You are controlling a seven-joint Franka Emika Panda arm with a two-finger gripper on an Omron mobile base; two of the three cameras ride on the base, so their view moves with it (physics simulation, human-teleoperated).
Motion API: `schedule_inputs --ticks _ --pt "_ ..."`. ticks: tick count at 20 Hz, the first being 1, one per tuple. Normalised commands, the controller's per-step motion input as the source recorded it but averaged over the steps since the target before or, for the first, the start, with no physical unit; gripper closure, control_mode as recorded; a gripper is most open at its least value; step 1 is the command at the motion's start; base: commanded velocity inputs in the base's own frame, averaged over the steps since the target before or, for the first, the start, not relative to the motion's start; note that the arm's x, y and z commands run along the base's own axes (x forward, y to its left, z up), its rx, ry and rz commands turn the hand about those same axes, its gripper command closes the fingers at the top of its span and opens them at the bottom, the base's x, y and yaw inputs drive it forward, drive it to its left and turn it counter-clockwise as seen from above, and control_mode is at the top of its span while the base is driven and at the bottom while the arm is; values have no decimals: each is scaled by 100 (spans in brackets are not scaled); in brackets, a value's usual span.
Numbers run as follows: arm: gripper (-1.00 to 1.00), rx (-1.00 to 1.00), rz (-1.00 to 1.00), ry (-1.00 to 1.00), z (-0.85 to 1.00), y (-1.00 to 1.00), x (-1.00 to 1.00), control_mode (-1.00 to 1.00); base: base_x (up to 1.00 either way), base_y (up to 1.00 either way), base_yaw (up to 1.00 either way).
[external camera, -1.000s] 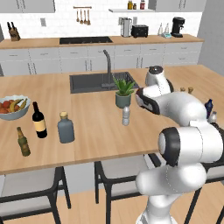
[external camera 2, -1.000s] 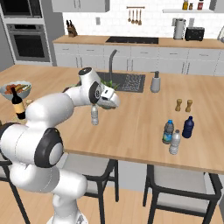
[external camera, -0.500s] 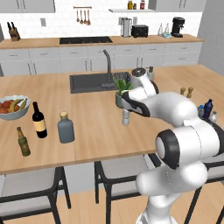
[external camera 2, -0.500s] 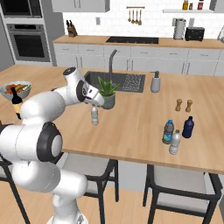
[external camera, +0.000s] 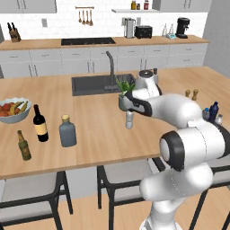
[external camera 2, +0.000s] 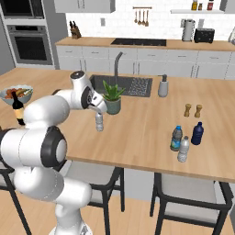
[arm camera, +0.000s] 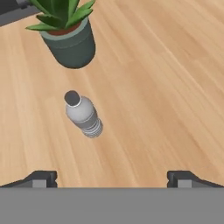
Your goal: Move the plastic bottles in the middle to the plastics group, and the glass bottles in the middle to the glass group.
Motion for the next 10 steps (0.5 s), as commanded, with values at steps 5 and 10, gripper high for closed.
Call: schedule_inputs --ticks 5,10 --pt "-100 0 0 0 -16 3 34 -100 0 0 0" --pt "-100 0 0 0 -9 17 34 -100 0 0 0"
